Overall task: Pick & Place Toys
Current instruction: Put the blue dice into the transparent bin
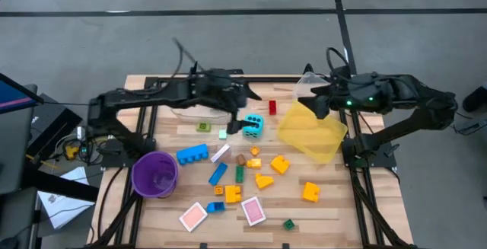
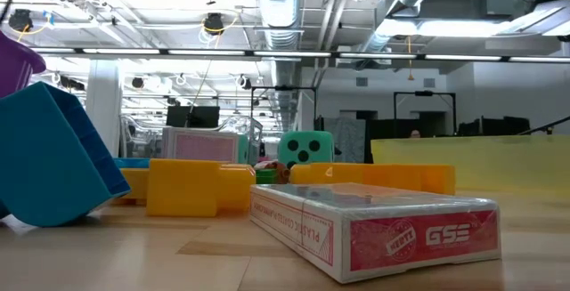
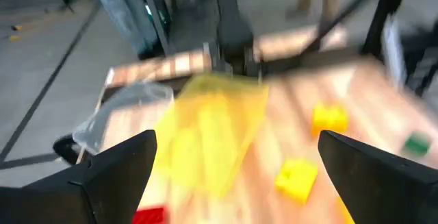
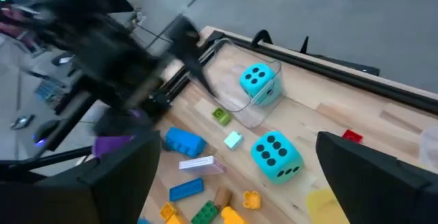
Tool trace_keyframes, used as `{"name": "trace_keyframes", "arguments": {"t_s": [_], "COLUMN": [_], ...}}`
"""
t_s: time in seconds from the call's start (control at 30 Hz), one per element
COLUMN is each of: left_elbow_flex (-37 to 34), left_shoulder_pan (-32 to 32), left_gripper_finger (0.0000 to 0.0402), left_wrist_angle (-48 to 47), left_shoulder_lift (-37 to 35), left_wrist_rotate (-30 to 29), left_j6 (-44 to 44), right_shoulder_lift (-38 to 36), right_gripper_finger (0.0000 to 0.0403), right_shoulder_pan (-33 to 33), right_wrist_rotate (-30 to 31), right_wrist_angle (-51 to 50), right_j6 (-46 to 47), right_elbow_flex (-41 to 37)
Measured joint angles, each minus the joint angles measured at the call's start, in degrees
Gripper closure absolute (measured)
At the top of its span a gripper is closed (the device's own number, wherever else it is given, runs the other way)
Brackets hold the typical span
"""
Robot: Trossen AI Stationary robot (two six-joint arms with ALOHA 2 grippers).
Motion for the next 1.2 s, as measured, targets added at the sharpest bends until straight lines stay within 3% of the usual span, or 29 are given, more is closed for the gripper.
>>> {"name": "trace_keyframes", "arguments": {"t_s": [0.23, 0.6, 0.8, 1.2], "left_elbow_flex": [4.09, 4.24, 4.24, 4.24], "left_shoulder_pan": [0.11, 2.36, 4.95, 6.86], "left_gripper_finger": [0.0002, 0.0002, 0.0002, 0.0002], "left_wrist_angle": [-9.06, -8.88, -9.37, -12.18], "left_shoulder_lift": [10.74, 20.88, 22.73, 22.98], "left_wrist_rotate": [0.04, -2.43, -3.82, 0.35], "left_j6": [9.51, 12.19, 12.84, 12.46], "right_shoulder_lift": [-0.19, 0.03, 0.03, 0.01], "right_gripper_finger": [0.0023, 0.0023, 0.0023, 0.0023], "right_shoulder_pan": [1.87, 2.2, 2.2, 2.2], "right_wrist_rotate": [0.04, -0.11, -0.22, -0.24], "right_wrist_angle": [-0.06, -0.45, -1.45, -2.58], "right_j6": [0.56, 0.1, -0.1, -0.1], "right_elbow_flex": [-0.02, -0.02, -0.02, -0.02]}}
